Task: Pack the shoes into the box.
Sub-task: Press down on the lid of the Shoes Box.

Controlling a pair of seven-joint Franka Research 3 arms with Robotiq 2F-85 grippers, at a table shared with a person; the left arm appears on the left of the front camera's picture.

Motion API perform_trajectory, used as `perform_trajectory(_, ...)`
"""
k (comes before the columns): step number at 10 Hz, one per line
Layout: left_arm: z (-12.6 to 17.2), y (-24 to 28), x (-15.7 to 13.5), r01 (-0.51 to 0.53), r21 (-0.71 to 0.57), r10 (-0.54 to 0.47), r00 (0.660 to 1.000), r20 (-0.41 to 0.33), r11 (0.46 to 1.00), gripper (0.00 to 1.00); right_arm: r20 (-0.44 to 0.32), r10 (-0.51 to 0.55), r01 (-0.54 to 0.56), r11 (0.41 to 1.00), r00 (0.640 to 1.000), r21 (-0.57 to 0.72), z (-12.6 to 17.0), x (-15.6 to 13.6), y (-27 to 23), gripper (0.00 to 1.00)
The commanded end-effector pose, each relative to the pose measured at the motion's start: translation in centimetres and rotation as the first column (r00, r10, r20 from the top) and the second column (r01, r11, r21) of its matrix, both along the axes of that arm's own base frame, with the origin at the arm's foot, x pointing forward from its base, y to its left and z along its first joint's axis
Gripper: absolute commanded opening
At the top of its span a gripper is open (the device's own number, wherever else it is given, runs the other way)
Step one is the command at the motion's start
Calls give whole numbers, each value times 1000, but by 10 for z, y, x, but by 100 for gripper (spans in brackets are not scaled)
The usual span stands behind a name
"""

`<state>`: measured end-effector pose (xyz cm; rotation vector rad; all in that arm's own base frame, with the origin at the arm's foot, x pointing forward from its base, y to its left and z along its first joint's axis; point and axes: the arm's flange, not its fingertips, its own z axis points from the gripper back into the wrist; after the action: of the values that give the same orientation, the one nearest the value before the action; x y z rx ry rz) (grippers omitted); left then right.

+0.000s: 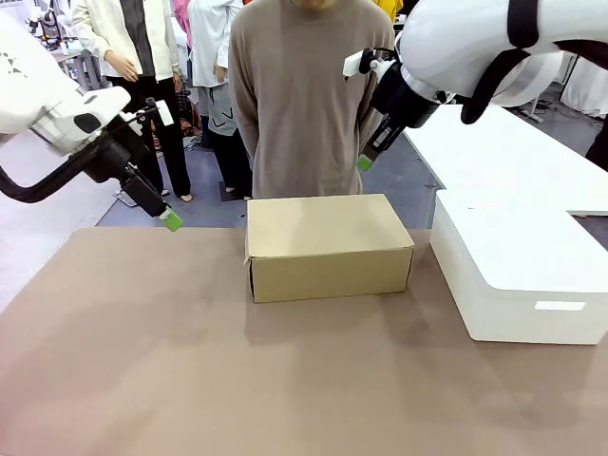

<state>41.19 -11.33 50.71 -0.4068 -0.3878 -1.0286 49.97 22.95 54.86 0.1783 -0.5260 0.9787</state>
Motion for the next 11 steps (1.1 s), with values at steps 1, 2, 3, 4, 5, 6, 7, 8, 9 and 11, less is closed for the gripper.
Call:
perform_trajectory(1,1,-2,0,23,64,-23,1000,-5,998,100,-4,1,-1,1000,1000,12,3,-4,-2,0)
perform_trajectory(2,-6,-4,5,59,62,-59,998,2,996,100,-4,1,-1,1000,1000,12,3,-4,-2,0)
perform_trajectory(3,-1,-2,-1,18,33,-18,1000,1,999,100,-4,1,-1,1000,1000,12,3,-4,-2,0)
perform_trajectory(4,-1,-2,-1,18,33,-18,1000,1,999,100,-4,1,-1,1000,1000,12,3,-4,-2,0)
perform_trajectory(5,-1,-2,-1,18,33,-18,1000,1,999,100,-4,1,-1,1000,1000,12,3,-4,-2,0)
perform_trajectory(6,-1,-2,-1,18,33,-18,1000,1,999,100,-4,1,-1,1000,1000,12,3,-4,-2,0)
perform_trajectory(7,-1,-2,-1,18,33,-18,1000,1,999,100,0,1,-1,1000,1000,1,1,-1,1,0)
perform_trajectory(8,-1,-2,-1,18,33,-18,1000,1,999,100,-38,-91,91,996,995,0,2,10,6,0)
perform_trajectory(9,-1,-2,-1,18,33,-18,1000,1,999,100,-37,-172,172,985,984,-6,1,24,14,0)
perform_trajectory(11,-1,-2,-1,18,33,-18,1000,1,999,100,-66,-252,252,968,966,-12,-7,45,27,0)
